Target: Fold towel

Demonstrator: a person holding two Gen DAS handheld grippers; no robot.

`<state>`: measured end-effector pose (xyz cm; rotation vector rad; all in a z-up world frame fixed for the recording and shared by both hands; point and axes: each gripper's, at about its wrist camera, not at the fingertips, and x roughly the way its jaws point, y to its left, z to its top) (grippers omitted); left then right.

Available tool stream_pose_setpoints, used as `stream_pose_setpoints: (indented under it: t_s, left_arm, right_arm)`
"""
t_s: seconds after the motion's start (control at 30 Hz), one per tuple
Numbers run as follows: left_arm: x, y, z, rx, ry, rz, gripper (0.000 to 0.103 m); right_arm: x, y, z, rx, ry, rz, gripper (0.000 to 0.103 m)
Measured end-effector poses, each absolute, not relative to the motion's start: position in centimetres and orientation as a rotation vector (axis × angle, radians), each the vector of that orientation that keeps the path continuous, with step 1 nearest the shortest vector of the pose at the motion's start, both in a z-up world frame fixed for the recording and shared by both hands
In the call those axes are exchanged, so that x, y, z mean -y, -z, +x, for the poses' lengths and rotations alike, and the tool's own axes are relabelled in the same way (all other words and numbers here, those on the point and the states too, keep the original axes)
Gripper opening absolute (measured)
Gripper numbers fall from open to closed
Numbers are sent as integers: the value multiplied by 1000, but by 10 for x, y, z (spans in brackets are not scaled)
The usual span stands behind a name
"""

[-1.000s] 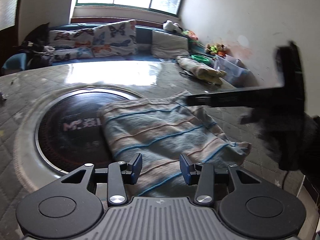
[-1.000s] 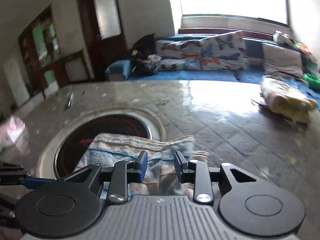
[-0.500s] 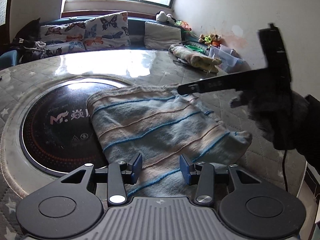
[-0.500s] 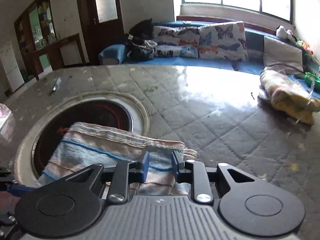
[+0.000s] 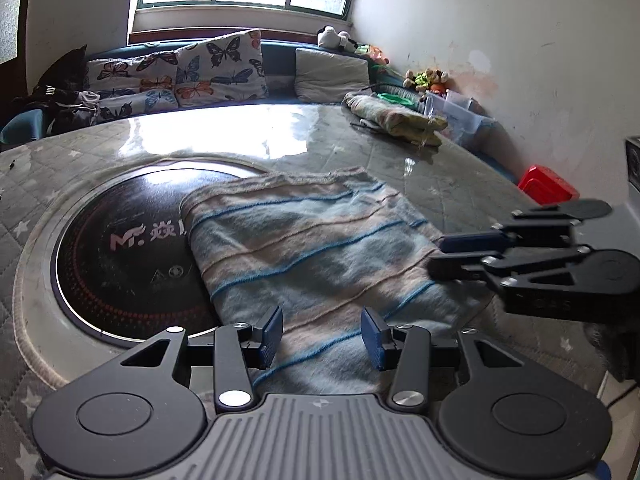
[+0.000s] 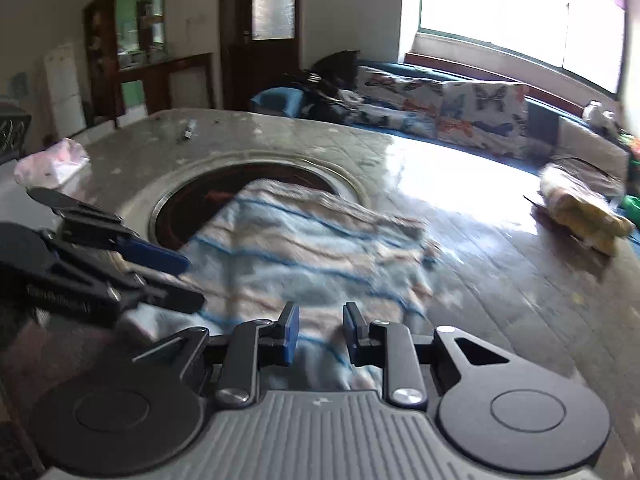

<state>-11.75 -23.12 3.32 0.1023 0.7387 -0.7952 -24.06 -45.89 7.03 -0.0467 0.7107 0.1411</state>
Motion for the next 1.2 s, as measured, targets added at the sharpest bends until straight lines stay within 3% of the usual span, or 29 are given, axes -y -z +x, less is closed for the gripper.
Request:
stream_pose_setpoints:
  t_s: [0.17, 0.37, 1.2]
  left_arm:
    - [232, -32, -119, -737, 793, 115, 47]
    - [234, -31, -120, -735, 792, 129, 47]
    - [266, -29, -59, -754, 754, 133, 47]
  right_arm:
    - [475, -56, -257, -716, -94, 18, 24]
    - [478, -76, -249, -671, -96, -6, 24]
    - [492, -62, -133, -746, -94, 56, 23]
